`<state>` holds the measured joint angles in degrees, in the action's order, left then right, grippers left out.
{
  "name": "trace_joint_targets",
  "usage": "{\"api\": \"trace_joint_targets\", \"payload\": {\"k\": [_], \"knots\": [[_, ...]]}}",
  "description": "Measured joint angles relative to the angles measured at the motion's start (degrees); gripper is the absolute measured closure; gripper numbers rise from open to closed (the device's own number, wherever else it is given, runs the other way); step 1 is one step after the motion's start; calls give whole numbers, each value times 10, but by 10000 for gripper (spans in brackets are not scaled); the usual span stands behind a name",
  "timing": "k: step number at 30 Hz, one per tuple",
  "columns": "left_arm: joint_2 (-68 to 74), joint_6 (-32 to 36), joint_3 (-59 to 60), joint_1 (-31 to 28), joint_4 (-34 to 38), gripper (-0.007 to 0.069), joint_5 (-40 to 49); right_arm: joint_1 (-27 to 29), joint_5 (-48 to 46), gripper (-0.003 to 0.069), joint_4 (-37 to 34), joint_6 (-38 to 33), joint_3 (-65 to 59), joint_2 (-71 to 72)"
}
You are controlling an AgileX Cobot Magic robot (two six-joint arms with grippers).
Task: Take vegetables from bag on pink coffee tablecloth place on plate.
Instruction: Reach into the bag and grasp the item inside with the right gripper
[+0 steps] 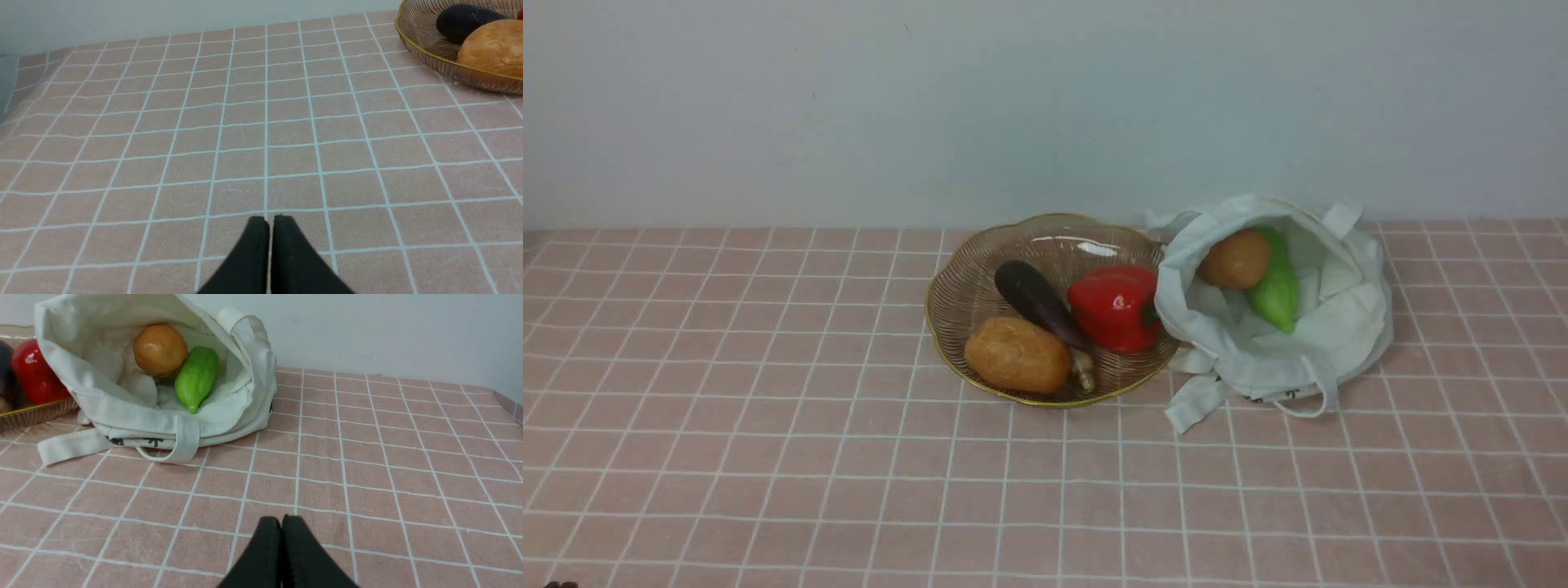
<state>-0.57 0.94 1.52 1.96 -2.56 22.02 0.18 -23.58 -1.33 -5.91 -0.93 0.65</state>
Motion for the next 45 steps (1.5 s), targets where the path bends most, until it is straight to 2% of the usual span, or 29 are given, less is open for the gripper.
{"api": "trace_joint_targets", "payload": {"k": [31, 33, 36, 39, 42, 45], "knots": [[0, 0, 0, 0, 0, 629, 0, 0, 3, 673, -10, 5, 0, 0], [0, 0, 0, 0, 0, 629, 0, 0, 14, 673, -57, 37, -2, 0], [0, 0, 0, 0, 0, 629, 0, 0, 35, 673, -227, 124, -7, 0], [0, 0, 0, 0, 0, 629, 0, 0, 43, 673, -357, 179, -7, 0], [0, 0, 0, 0, 0, 629, 0, 0, 53, 673, -412, 191, -7, 0], [0, 0, 0, 0, 0, 629, 0, 0, 67, 673, -427, 193, -7, 0]]}}
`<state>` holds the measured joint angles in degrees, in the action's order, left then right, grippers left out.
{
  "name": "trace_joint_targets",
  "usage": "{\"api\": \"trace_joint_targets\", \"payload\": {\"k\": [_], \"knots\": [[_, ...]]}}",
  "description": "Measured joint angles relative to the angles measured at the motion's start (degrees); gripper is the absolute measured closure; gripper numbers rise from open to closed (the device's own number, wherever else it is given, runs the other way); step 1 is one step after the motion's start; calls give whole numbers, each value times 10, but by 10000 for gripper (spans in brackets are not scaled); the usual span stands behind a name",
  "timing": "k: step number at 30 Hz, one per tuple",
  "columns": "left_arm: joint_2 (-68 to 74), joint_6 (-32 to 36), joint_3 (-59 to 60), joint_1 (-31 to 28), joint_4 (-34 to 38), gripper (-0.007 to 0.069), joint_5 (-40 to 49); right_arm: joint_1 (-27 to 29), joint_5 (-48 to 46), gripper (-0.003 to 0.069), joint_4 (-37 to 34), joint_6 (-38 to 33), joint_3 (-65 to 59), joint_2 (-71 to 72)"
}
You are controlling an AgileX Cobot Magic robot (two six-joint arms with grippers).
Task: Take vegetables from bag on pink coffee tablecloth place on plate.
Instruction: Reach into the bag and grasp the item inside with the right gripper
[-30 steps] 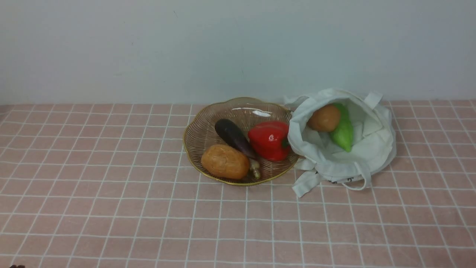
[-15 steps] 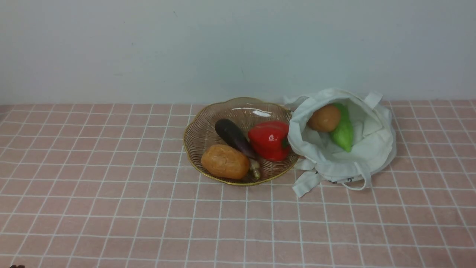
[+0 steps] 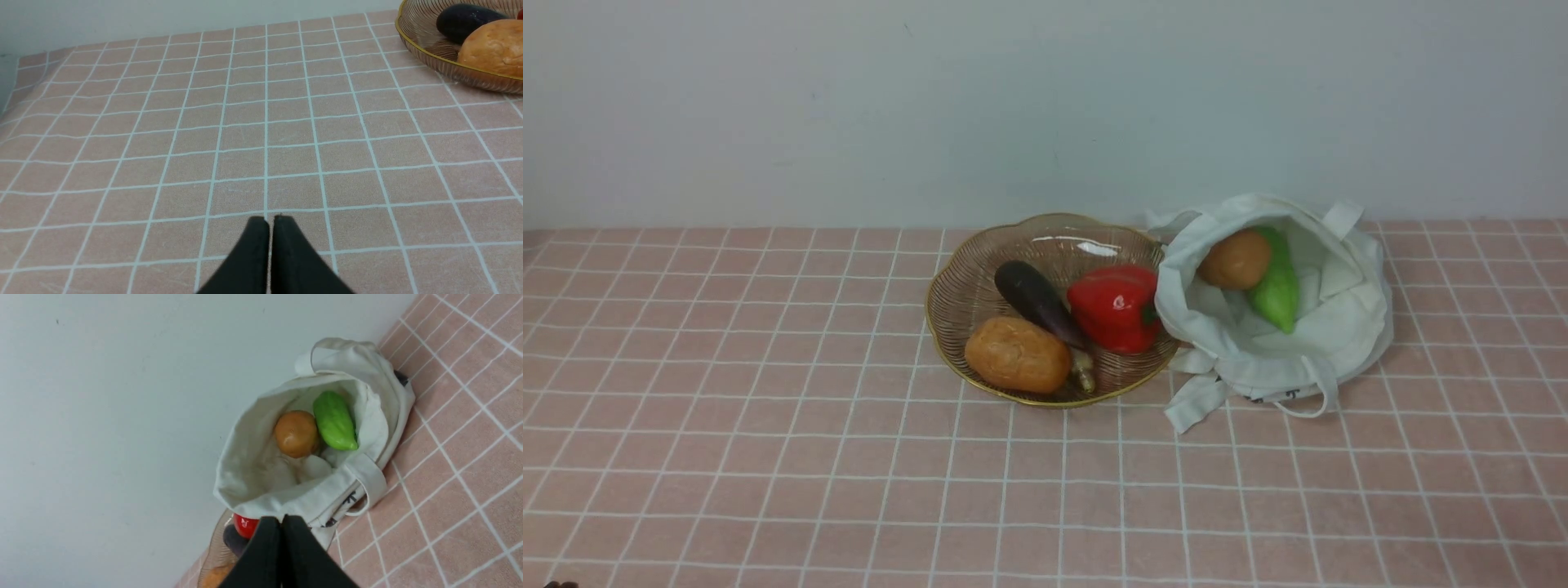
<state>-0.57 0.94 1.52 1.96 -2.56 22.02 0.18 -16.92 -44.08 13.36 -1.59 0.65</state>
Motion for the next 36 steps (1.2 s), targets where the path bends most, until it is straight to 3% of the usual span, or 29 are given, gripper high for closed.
{"api": "trace_joint_targets", "payload": {"k": [3, 7, 13, 21, 28, 36], "knots": [[0, 0, 0, 0, 0, 629, 0, 0, 15, 673, 2, -19, 1, 0], [0, 0, 0, 0, 0, 629, 0, 0, 21, 673, 41, -129, 59, -2], [0, 0, 0, 0, 0, 629, 0, 0, -25, 673, 137, -253, 200, -157], [0, 0, 0, 0, 0, 629, 0, 0, -155, 673, 179, -273, 331, -521], [0, 0, 0, 0, 0, 629, 0, -1, -160, 665, 170, -313, 430, -758], [0, 0, 0, 0, 0, 629, 0, -49, -197, 617, 179, -344, 635, -993]]}}
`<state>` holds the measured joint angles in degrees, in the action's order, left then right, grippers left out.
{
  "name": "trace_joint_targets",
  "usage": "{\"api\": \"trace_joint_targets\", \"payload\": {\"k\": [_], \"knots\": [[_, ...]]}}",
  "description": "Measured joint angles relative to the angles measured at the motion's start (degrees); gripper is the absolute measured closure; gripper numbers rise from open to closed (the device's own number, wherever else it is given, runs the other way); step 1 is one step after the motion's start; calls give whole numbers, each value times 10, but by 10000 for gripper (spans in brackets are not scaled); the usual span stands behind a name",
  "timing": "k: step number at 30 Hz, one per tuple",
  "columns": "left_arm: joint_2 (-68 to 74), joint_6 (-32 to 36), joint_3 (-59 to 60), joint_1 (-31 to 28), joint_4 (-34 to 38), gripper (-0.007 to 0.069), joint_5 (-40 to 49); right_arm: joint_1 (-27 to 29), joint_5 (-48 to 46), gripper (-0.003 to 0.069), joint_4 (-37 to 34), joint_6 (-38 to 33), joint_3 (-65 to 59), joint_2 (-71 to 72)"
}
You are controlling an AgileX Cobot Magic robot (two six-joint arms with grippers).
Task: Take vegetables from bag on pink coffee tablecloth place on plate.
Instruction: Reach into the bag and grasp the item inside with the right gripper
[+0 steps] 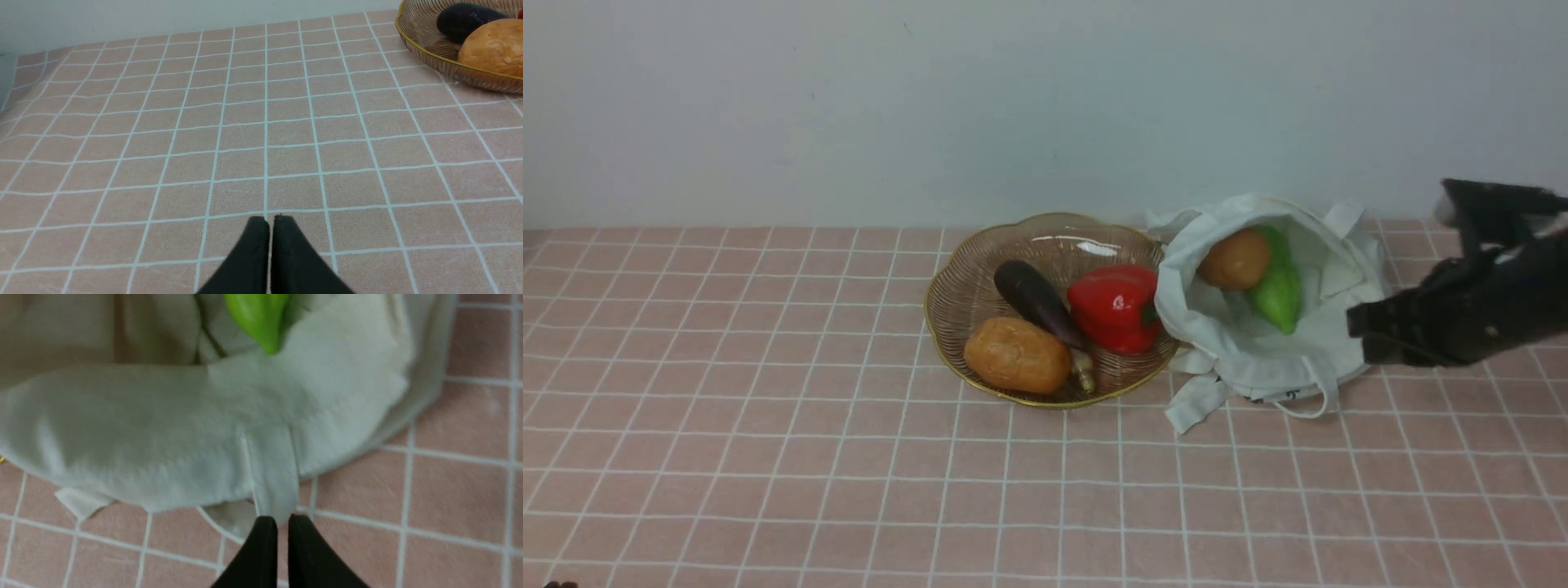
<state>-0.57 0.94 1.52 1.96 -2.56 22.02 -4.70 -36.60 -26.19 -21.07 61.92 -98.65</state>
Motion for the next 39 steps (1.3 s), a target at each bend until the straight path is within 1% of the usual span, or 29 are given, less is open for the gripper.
{"api": "trace_joint_targets", "payload": {"k": [4, 7, 9, 12, 13, 14, 15, 16, 17, 19, 20, 21, 23, 24, 25, 28, 31, 33, 34, 39], "knots": [[0, 0, 0, 0, 0, 629, 0, -29, -12, 595, 25, -3, 71, -52], [0, 0, 0, 0, 0, 629, 0, -52, -6, 564, 38, -2, 127, -88], [0, 0, 0, 0, 0, 629, 0, -64, 11, 530, 38, -1, 156, -108], [0, 0, 0, 0, 0, 629, 0, -70, 38, 448, 38, -1, 181, -129], [0, 0, 0, 0, 0, 629, 0, -70, 38, 442, 38, -1, 182, -130], [0, 0, 0, 0, 0, 629, 0, -71, 47, 407, 38, -1, 187, -135], [0, 0, 0, 0, 0, 629, 0, -71, 62, 339, 38, -1, 193, -143], [0, 0, 0, 0, 0, 629, 0, -71, 70, 306, 38, 0, 195, -147], [0, 0, 0, 0, 0, 629, 0, -71, 74, 298, 38, 0, 196, -148], [0, 0, 0, 0, 0, 629, 0, -71, 99, 182, 34, 1, 199, -162], [0, 0, 0, 0, 0, 629, 0, -71, 101, 182, 33, 1, 199, -162], [0, 0, 0, 0, 0, 629, 0, -71, 115, 132, 27, 1, 199, -170], [0, 0, 0, 0, 0, 629, 0, -71, 135, 74, 17, 1, 199, -183], [0, 0, 0, 0, 0, 629, 0, -71, 136, 74, 16, 1, 199, -183], [0, 0, 0, 0, 0, 629, 0, -72, 154, 50, 10, 1, 199, -197], [0, 0, 0, 0, 0, 629, 0, -75, 179, 55, 8, 1, 199, -220], [0, 0, 0, 0, 0, 629, 0, -79, 184, 120, 8, 1, 201, -222], [0, 0, 0, 0, 0, 629, 0, -80, 179, 190, 8, 1, 201, -221], [0, 0, 0, 0, 0, 629, 0, -80, 174, 199, 8, 0, 201, -217], [0, 0, 0, 0, 0, 629, 0, -80, 117, 195, 25, -7, 201, -186]]}}
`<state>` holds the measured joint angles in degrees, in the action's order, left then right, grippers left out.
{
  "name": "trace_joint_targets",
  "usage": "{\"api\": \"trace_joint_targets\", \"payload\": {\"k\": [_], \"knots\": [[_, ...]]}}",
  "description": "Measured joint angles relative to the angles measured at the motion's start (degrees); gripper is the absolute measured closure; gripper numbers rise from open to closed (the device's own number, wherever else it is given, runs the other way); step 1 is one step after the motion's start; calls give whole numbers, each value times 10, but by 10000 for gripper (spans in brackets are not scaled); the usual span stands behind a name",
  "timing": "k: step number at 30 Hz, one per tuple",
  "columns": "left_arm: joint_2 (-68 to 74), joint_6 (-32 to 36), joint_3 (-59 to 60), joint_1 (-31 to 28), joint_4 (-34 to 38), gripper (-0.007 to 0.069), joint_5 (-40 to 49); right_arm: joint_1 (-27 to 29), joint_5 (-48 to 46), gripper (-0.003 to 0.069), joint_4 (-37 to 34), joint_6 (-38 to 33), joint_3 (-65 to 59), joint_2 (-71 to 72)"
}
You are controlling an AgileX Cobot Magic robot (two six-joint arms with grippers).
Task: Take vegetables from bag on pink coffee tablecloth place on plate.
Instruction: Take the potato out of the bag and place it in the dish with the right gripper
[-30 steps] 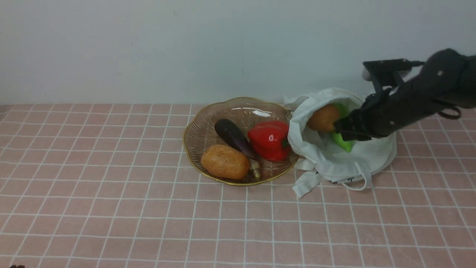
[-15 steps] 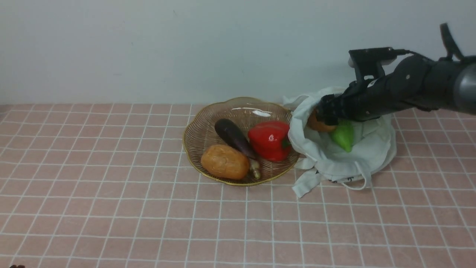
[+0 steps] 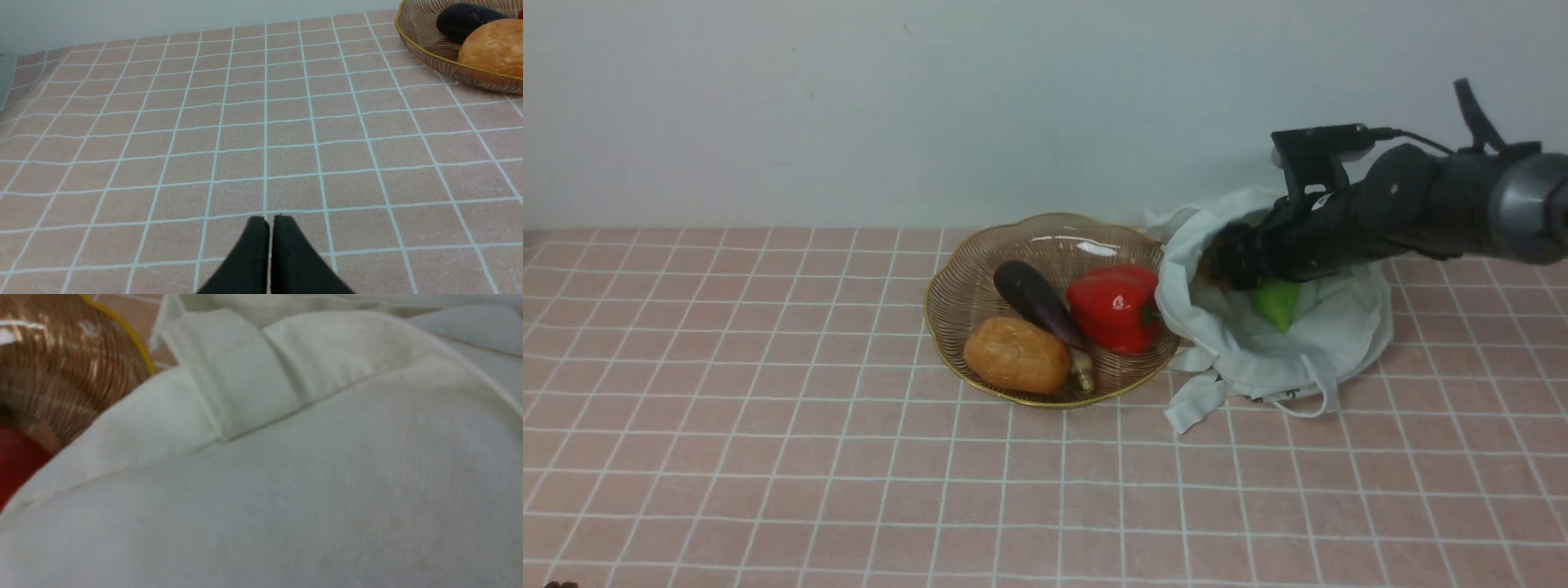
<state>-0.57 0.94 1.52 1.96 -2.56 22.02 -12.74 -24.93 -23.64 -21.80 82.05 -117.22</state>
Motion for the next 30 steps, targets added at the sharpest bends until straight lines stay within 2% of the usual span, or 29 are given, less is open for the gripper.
{"api": "trace_joint_targets", "payload": {"k": [2, 6, 13, 17, 21, 24, 30], "knots": [[0, 0, 0, 0, 0, 629, 0, 1, -53, 195, 14, 2, 0, 26], [0, 0, 0, 0, 0, 629, 0, 1, -220, 195, 34, 28, 0, 121], [0, 0, 0, 0, 0, 629, 0, 2, -389, 195, 66, 71, 0, 263], [0, 0, 0, 0, 0, 629, 0, -7, -386, 195, 24, 73, 0, 344], [0, 0, 0, 0, 0, 629, 0, -46, -353, 195, -44, 51, 0, 370], [0, 0, 0, 0, 0, 629, 0, -90, -329, 195, -72, 24, -6, 344], [0, 0, 0, 0, 0, 629, 0, -162, -250, 195, -74, 4, -8, 235]]}}
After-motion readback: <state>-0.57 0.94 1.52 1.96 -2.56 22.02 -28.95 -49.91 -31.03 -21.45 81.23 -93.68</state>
